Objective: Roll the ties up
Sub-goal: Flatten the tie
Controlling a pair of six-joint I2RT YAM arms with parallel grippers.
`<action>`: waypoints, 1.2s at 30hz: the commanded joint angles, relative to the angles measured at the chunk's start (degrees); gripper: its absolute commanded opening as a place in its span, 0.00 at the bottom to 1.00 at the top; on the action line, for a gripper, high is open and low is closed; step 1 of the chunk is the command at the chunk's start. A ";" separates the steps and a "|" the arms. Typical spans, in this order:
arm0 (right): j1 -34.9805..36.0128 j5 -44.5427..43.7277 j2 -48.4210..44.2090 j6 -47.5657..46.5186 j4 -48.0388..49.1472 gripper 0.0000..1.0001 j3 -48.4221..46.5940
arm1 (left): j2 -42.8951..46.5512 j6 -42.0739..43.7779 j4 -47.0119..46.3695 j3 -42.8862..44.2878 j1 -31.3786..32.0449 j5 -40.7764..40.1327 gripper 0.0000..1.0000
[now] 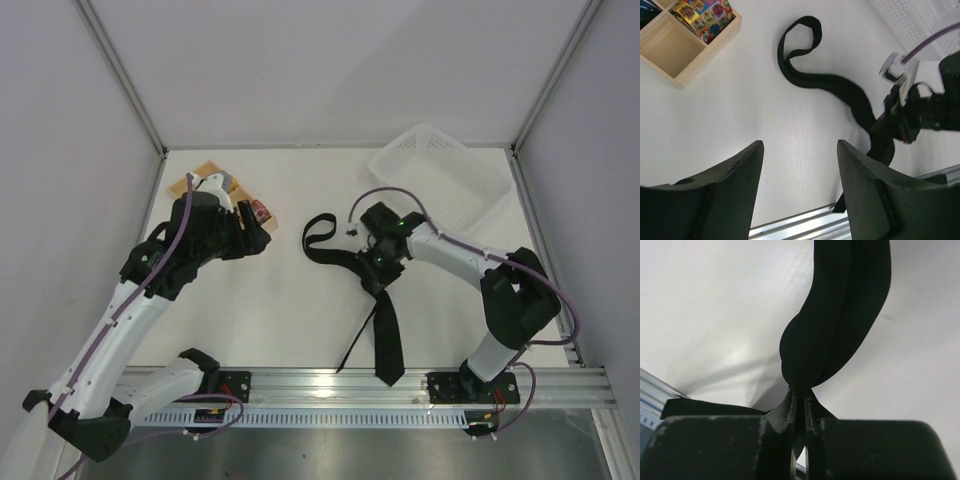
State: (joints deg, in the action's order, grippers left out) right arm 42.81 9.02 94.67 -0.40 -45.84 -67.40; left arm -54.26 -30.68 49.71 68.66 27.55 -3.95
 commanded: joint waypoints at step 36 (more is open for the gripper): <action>-9.94 -11.39 41.37 -5.14 16.23 0.93 -55.10 | -1.47 -4.22 -2.17 -2.40 -0.22 4.04 0.69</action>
State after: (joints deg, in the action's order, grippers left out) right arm 32.42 -2.68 133.51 -6.07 -28.49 -115.90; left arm -57.25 -34.11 47.46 66.30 27.55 0.43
